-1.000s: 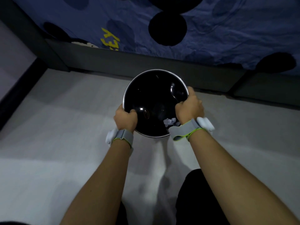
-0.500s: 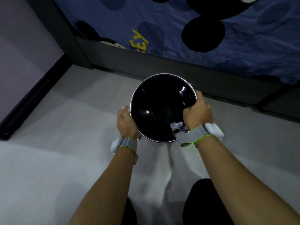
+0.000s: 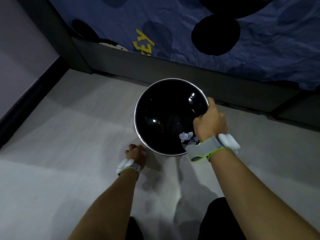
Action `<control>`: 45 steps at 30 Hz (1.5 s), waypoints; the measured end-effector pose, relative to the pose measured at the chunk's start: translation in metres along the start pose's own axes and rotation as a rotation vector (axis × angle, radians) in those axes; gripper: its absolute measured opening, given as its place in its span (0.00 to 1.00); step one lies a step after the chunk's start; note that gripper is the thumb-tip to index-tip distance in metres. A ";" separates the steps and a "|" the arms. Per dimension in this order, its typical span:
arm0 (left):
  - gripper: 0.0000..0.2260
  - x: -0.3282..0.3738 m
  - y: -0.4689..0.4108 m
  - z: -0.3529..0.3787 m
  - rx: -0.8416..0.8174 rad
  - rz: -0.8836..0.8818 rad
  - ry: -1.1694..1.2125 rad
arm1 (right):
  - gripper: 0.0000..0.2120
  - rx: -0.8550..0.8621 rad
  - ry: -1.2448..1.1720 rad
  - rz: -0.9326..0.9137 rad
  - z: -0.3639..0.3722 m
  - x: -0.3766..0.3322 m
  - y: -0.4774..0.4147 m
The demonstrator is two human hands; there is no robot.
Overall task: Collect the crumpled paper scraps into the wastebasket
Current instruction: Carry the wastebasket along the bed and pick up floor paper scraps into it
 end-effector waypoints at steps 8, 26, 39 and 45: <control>0.14 -0.002 0.032 -0.142 0.458 -0.129 1.132 | 0.26 -0.005 0.007 0.002 0.000 -0.001 0.001; 0.32 0.072 0.068 -0.153 0.340 -0.010 0.729 | 0.23 -0.012 -0.016 -0.008 -0.002 0.004 0.005; 0.09 0.071 0.066 -0.151 0.191 -0.095 0.691 | 0.24 0.015 -0.030 0.024 -0.009 -0.001 0.008; 0.09 0.091 0.106 -0.222 0.191 -0.074 0.695 | 0.23 0.064 -0.090 0.028 -0.076 -0.042 0.014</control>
Point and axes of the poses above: each hand's wrist, its own y-axis away from the middle knuckle, its own z-axis out of the palm, x = y × z, the point moved 9 cm from there along -y, towards the middle knuckle, and after that the axes turned 15 degrees about -z, right-handed, at the moved point
